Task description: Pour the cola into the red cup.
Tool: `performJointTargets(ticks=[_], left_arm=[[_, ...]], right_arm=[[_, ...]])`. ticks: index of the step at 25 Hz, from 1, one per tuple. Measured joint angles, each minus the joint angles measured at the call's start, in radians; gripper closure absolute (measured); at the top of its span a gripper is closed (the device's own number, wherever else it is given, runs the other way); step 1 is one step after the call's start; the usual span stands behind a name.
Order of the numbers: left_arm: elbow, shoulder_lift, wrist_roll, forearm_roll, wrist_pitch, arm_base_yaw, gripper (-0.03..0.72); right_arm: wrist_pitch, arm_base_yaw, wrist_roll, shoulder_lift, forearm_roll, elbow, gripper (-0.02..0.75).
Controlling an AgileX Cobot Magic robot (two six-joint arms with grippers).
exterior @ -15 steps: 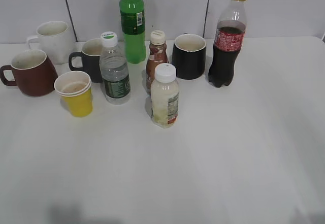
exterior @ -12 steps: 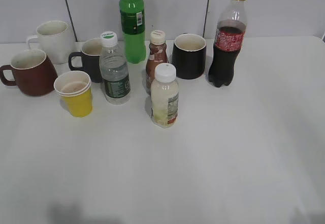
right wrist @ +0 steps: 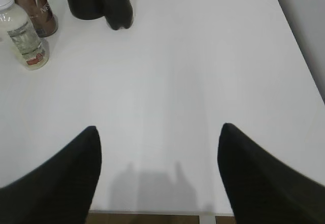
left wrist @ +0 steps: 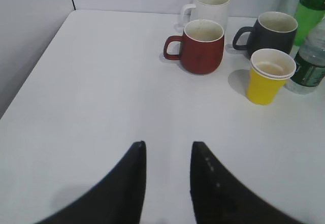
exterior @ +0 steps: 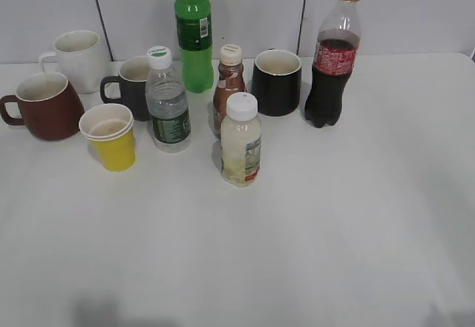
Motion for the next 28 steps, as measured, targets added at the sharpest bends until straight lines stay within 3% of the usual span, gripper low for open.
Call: performJointTargets(ticks=[22, 24, 28], left_arm=[[-0.002, 0.0, 0.0, -0.028, -0.012, 0.0, 0.454], [-0.01, 0.0, 0.0, -0.087, -0.107, 0.0, 0.454], [0.002, 0.073, 0.0, -0.105, -0.579, 0.0, 0.454]], right_arm=[[0.0, 0.0, 0.0, 0.0, 0.0, 0.0, 0.204], [0.0, 0.0, 0.0, 0.0, 0.0, 0.0, 0.204], [0.0, 0.0, 0.0, 0.0, 0.0, 0.0, 0.204]])
